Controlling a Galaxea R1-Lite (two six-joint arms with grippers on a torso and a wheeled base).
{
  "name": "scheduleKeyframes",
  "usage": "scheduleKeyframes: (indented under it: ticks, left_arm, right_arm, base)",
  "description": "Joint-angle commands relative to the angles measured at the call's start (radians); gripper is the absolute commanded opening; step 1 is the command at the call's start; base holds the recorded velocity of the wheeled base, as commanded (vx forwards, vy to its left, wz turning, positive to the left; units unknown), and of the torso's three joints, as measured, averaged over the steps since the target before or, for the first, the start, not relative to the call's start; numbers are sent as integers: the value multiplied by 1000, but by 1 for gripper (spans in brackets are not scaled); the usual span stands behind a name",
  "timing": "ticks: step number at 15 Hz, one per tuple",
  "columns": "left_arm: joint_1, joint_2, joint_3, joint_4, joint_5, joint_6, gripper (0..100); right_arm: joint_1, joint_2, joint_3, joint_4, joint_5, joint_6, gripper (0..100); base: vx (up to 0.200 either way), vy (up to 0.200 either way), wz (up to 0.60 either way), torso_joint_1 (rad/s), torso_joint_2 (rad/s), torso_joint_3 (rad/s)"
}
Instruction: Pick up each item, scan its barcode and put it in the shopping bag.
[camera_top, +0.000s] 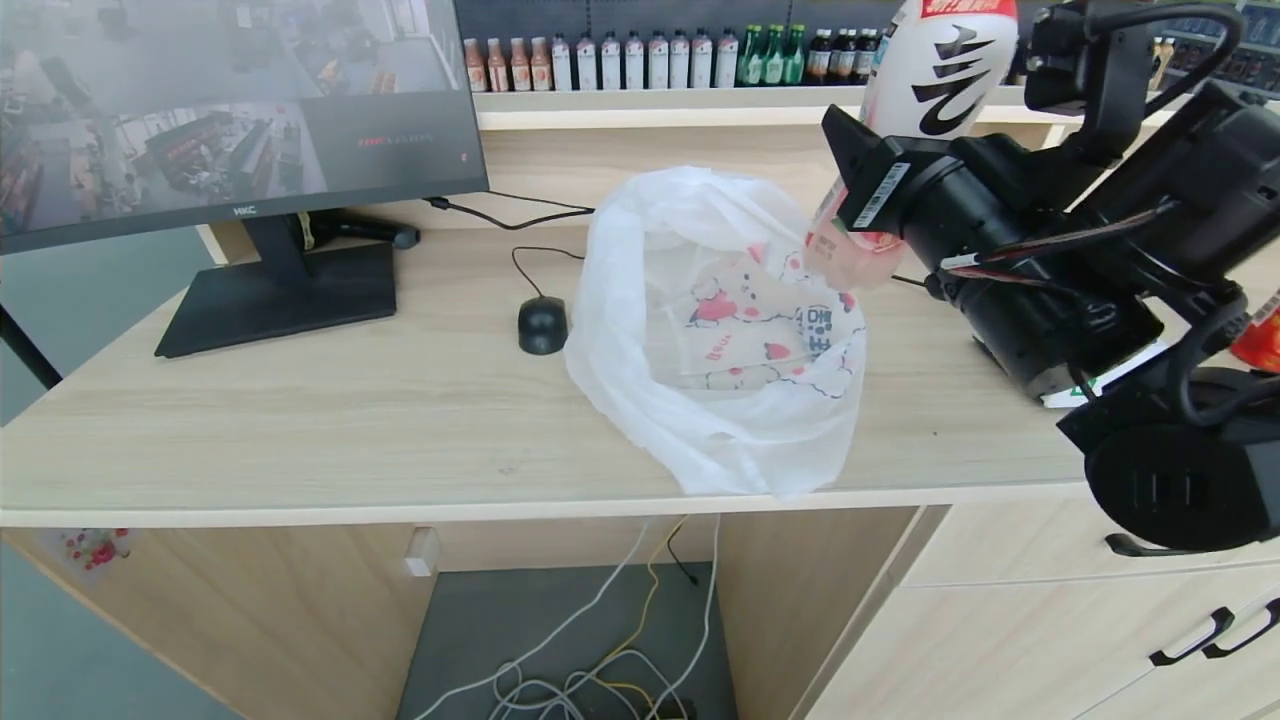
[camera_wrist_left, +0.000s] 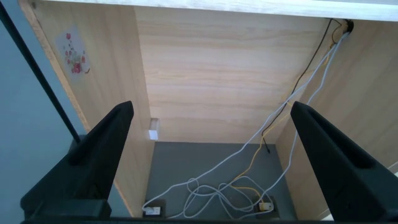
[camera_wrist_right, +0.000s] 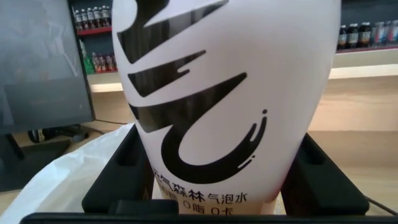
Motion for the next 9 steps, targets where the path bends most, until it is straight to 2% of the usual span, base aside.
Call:
scheduleKeyframes:
  ticks: [1,5,9]
  left_arm:
    - [0,0,0,0,0,0,100]
    - [0,0,0,0,0,0,100]
    - [0,0,0,0,0,0,100]
  right_arm:
    - [21,69,-67,27,-1,-1,0]
    - [31,185,-235,104,2,-1,0]
    - [31,303,-316,110,0,1,0]
  base:
    - [0,0,0,0,0,0]
    - [0,0,0,0,0,0]
    - [0,0,0,0,0,0]
